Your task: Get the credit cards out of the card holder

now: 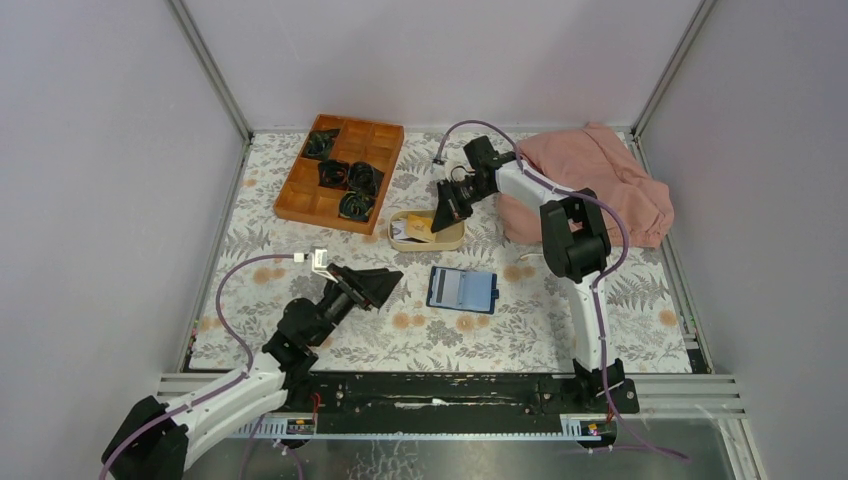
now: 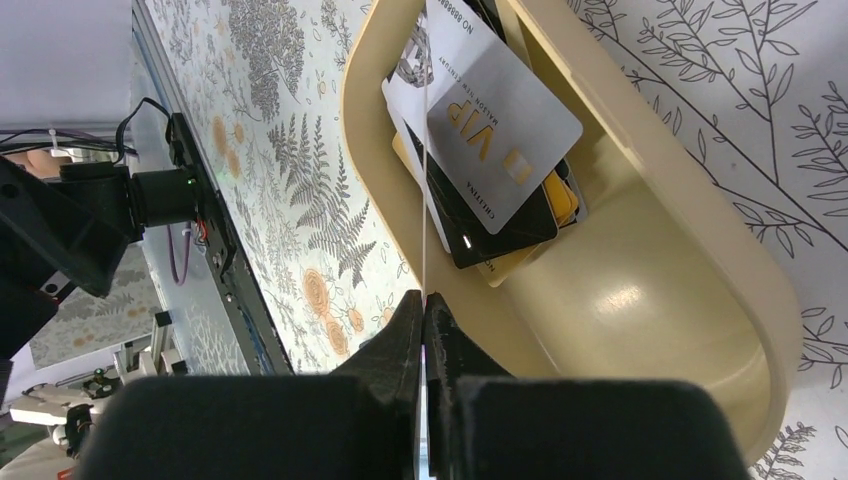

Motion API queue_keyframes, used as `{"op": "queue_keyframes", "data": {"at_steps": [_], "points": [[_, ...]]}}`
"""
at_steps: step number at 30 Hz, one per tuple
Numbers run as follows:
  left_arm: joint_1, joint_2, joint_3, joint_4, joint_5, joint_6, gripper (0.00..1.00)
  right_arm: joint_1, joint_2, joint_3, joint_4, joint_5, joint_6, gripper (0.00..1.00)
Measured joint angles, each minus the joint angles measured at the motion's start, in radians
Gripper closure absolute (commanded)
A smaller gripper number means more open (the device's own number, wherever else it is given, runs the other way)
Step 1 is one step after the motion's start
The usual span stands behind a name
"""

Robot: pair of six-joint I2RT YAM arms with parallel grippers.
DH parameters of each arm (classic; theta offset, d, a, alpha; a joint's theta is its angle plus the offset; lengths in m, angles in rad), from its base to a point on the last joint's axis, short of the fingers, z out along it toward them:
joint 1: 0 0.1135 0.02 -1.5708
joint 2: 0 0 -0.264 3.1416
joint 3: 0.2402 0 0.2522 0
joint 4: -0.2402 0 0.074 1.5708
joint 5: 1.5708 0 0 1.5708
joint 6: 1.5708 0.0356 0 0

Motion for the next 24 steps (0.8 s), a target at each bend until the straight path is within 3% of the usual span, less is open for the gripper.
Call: {"op": "queue_keyframes", "data": {"at_steps": [9, 11, 16, 24], "points": [[0.030, 0.088, 0.000, 0.061, 0.048, -0.002, 0.23, 0.000, 0.051, 0.029, 0.034, -0.027, 0.017, 0.98], [0.034, 0.087, 0.000, 0.067, 0.051, -0.002, 0.23, 0.000, 0.068, 0.029, 0.045, -0.029, 0.026, 0.78], [0.039, 0.087, 0.000, 0.067, 0.057, -0.002, 0.22, 0.000, 0.078, 0.016, 0.093, -0.012, 0.066, 0.58], [0.045, 0.129, 0.000, 0.090, 0.071, -0.007, 0.22, 0.002, -0.063, -0.146, 0.216, 0.169, 0.143, 0.64]]}}
